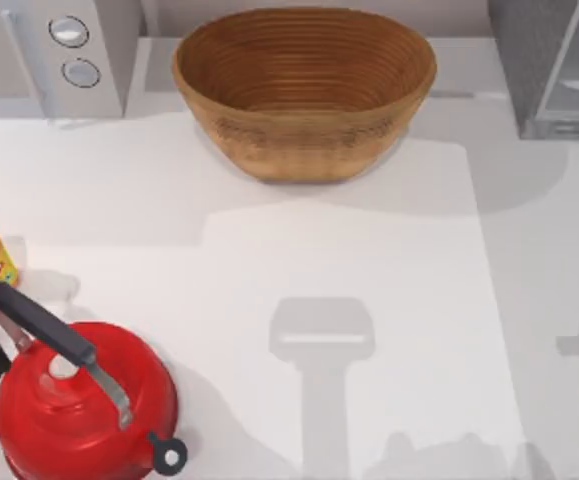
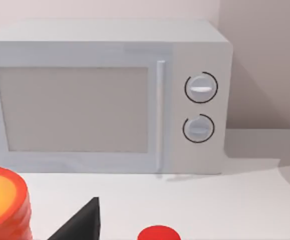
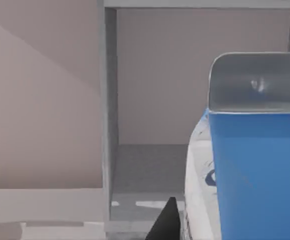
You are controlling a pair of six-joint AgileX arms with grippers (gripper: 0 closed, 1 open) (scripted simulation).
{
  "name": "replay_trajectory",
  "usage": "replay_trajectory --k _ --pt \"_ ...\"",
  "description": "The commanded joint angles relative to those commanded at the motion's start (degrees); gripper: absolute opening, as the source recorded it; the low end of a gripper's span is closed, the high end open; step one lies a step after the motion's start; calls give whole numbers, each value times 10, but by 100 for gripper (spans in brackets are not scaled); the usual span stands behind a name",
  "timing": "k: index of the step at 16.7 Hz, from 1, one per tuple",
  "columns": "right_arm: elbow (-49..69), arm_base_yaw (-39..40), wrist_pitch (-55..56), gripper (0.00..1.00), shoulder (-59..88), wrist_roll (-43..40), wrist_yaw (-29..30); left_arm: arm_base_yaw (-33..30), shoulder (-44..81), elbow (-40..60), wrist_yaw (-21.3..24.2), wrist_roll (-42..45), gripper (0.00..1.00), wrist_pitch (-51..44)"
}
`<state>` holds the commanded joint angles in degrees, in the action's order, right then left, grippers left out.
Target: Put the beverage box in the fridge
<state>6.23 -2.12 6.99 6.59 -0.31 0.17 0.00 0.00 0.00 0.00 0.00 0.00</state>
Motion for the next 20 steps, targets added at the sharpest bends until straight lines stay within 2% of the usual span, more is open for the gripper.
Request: replay_trajectory --k 5,15,20 --pt "100 -23 122 0 196 -4 -28 0 0 0 0 0 100 0" --pt "316 -79 394 0 756 5 -104 0 0 0 0 0 100 0" --pt "416 -106 517 0 983 8 -133 0 0 0 0 0 100 0"
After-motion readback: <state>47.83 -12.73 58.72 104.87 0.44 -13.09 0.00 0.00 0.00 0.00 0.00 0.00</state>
